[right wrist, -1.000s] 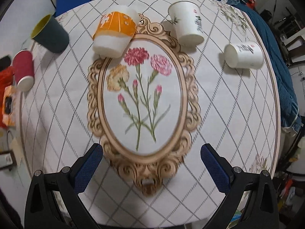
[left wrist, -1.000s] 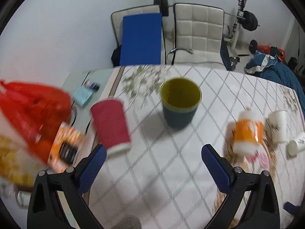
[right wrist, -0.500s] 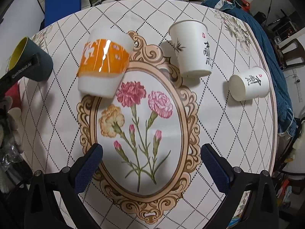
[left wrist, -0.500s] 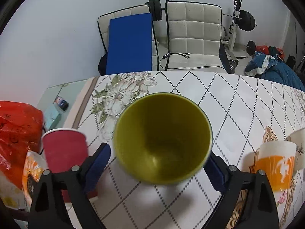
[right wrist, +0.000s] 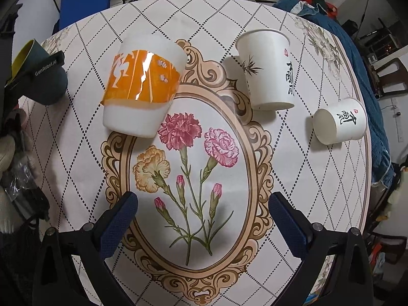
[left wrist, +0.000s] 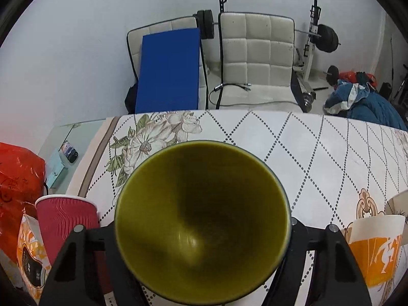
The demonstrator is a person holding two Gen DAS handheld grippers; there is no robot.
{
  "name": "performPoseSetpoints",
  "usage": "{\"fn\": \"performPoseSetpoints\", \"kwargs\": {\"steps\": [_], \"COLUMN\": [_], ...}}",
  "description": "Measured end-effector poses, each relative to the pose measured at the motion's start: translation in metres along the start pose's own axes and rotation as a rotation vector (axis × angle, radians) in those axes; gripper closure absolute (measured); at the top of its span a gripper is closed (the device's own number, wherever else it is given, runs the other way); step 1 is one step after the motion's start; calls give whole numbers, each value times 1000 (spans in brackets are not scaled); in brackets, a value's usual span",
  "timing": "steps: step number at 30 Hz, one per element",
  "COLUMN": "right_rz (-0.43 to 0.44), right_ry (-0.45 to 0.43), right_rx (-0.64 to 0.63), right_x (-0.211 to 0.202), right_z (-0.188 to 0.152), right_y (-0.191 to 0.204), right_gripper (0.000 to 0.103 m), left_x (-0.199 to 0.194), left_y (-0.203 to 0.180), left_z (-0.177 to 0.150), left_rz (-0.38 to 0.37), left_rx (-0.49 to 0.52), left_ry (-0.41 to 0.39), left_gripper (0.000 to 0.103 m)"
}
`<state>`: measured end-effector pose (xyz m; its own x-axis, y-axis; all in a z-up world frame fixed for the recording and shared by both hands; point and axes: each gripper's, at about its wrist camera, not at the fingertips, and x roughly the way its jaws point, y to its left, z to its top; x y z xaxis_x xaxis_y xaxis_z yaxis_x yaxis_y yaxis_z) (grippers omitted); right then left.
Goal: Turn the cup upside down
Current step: 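Close the left gripper on the dark green cup rim and lift it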
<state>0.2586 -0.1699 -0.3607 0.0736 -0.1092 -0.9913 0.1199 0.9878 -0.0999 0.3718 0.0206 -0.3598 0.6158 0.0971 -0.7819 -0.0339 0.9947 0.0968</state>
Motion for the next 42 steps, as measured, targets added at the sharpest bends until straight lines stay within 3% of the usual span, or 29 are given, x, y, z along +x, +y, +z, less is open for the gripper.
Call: {"fn": "performPoseSetpoints", "kwargs": {"steps": [11, 21, 26, 32, 38, 42], "right_rz": [-2, 34, 36, 49, 69, 69], "right_ry": [-24, -31, -34, -26, 0, 23], "right_rx": [10, 9, -30, -59, -55, -53], "right_x": [-7, -11, -11, -3, 5, 7], "right_z": [-13, -54, -79, -101, -118, -126], "right_y": [-8, -37, -66, -98, -119, -127], "right_gripper": [0, 0, 0, 0, 0, 0], "left_x": [-50, -137, -175, -192, -168, -142], "left_y": [-6, -26, -48, -71, -95, -107], "left_z": [-8, -69, -113, -172, -211, -210], "left_rz": [-38, -61, -77, -138, -237, -233], "left_rx": [61, 174, 183, 147, 101, 92], "left_ry": [-9, 118, 258, 515, 805, 858], "left_gripper": [34, 34, 34, 34, 34, 34]}}
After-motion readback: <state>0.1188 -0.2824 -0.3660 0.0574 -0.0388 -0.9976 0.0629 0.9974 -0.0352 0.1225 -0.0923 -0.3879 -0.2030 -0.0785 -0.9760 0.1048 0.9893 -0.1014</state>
